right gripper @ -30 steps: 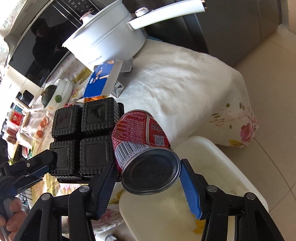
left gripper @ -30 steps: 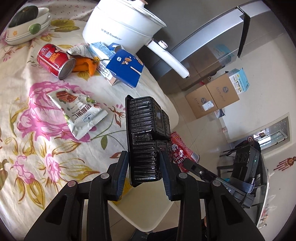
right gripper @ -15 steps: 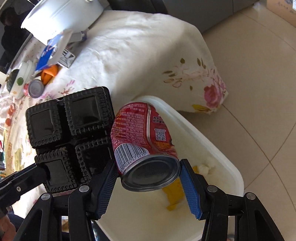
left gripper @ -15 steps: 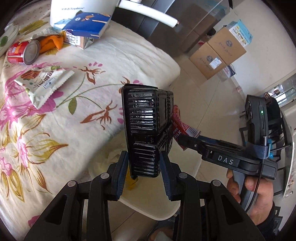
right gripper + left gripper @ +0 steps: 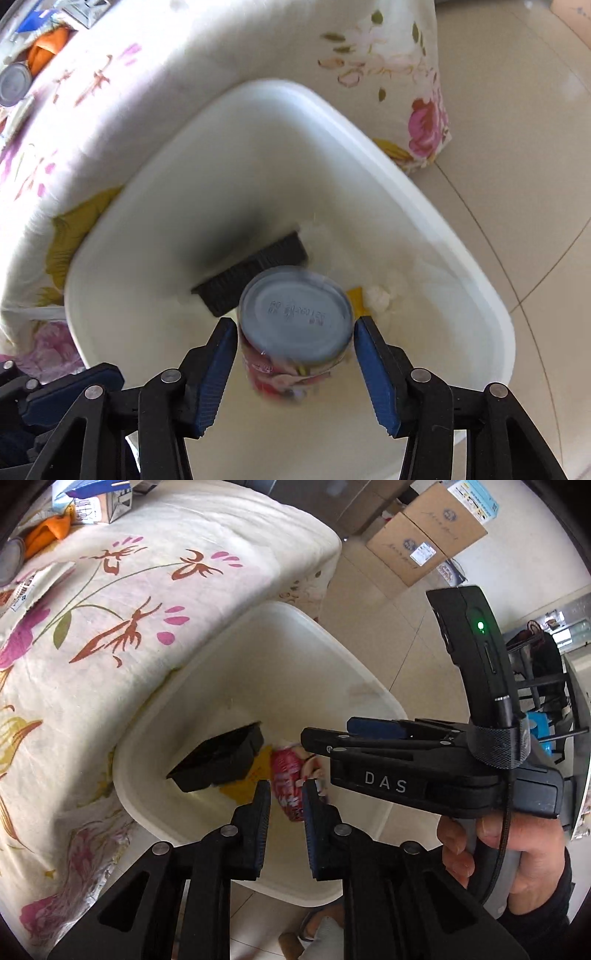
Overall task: Collect trash
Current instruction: 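Carry the red can and black tray over the bin and release both, then grasp the blue box with the right gripper while the left grasps the white snack bag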
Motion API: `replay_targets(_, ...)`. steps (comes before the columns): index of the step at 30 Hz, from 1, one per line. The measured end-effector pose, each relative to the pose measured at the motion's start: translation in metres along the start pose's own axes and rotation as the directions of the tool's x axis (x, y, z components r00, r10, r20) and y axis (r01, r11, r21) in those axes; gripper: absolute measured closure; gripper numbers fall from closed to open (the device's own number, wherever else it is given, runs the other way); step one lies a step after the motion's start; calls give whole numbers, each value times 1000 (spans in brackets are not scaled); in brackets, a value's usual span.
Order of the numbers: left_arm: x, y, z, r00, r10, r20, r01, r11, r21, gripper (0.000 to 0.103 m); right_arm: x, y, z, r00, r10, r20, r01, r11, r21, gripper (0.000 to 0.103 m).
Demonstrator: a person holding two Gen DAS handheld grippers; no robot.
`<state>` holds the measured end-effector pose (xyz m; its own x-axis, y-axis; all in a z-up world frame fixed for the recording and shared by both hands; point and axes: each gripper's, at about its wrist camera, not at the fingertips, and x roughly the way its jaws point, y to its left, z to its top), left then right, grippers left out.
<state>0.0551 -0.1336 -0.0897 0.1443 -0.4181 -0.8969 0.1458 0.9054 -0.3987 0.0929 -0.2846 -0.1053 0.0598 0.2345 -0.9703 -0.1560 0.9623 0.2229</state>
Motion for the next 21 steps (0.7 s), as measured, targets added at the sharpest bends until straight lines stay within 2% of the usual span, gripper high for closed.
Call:
replay_targets(6, -7, 17, 6, 1000, -8, 19, 9, 998, -65, 82, -3, -12, 2, 1000, 2, 13, -2, 999, 40, 44)
replay_targets(14, -21, 32, 16, 999, -11, 37, 15, 995, -102, 82, -4, -1, 7, 1000, 21, 16, -22, 999, 31, 44)
replay_targets(21, -52, 58, 12, 994, -34, 103, 52, 984, -172, 78, -31, 17, 19, 993, 76, 88, -80, 996, 46, 44)
